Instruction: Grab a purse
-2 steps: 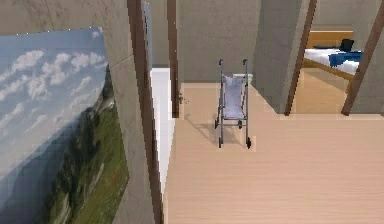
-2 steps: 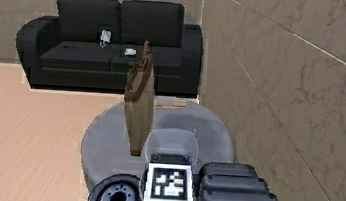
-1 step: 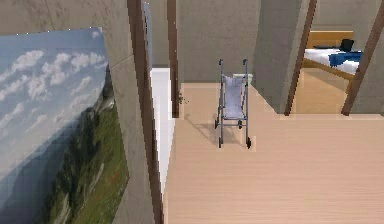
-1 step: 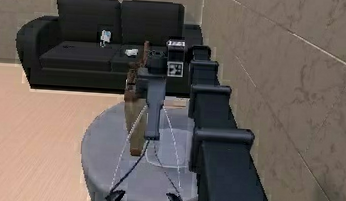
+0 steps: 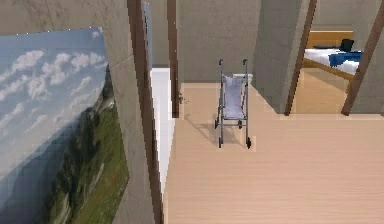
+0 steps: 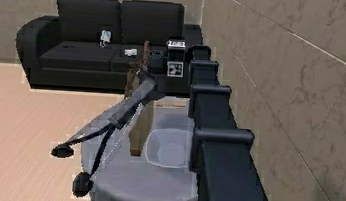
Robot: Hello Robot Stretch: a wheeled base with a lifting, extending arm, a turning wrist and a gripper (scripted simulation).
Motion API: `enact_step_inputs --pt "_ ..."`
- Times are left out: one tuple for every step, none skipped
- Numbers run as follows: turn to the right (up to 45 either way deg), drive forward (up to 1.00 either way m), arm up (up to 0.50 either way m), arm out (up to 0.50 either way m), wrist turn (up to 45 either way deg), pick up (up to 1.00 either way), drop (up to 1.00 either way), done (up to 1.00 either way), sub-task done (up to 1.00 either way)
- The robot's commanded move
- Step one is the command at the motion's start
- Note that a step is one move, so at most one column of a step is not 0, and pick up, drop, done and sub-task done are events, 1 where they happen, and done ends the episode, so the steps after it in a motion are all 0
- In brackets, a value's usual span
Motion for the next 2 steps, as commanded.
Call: enact_step_inputs --pt "0.0 0.00 0.00 0.00 45.0 0.00 0.00 0.00 0.00" --pt "0.0 0.00 0.00 0.00 45.0 0.00 0.00 0.00 0.00"
